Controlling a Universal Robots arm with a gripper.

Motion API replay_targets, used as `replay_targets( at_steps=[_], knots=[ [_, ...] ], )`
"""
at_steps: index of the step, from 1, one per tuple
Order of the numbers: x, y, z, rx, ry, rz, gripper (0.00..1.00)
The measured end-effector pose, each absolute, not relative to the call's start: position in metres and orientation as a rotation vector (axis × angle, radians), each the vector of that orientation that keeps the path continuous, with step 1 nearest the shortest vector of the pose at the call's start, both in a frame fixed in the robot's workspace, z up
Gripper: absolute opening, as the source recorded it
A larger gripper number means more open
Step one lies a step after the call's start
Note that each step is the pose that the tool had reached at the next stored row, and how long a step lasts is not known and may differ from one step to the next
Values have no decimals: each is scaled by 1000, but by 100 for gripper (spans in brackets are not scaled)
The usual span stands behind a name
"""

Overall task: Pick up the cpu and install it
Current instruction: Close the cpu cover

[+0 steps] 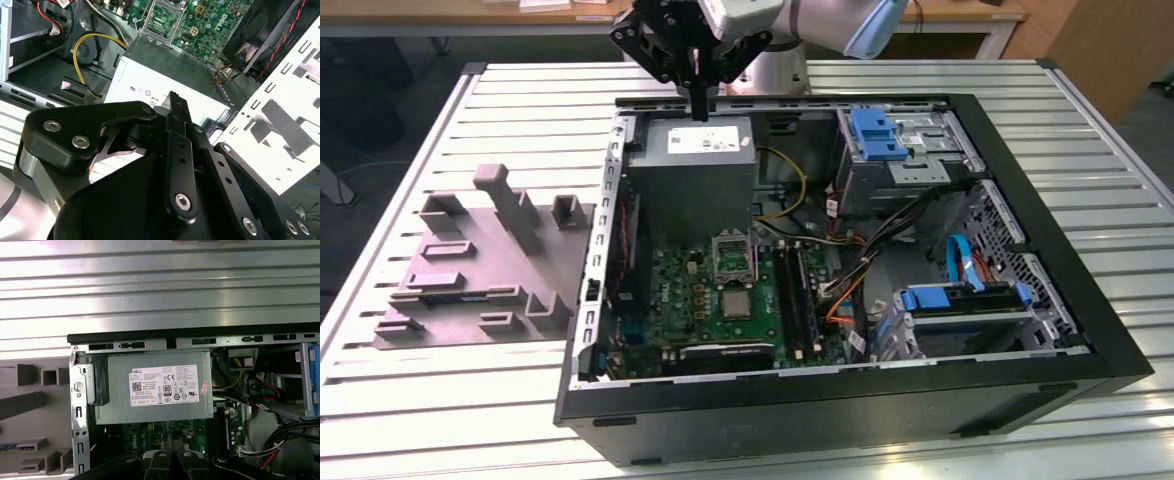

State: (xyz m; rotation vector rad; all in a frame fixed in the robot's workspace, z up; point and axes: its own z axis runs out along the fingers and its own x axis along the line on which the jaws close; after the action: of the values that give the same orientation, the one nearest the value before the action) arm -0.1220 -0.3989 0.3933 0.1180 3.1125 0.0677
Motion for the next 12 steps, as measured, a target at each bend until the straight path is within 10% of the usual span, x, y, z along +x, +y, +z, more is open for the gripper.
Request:
replay_targets(
  at_steps=[12],
  knots=[
    [-122, -400, 393, 118, 3112, 68, 11]
  ],
)
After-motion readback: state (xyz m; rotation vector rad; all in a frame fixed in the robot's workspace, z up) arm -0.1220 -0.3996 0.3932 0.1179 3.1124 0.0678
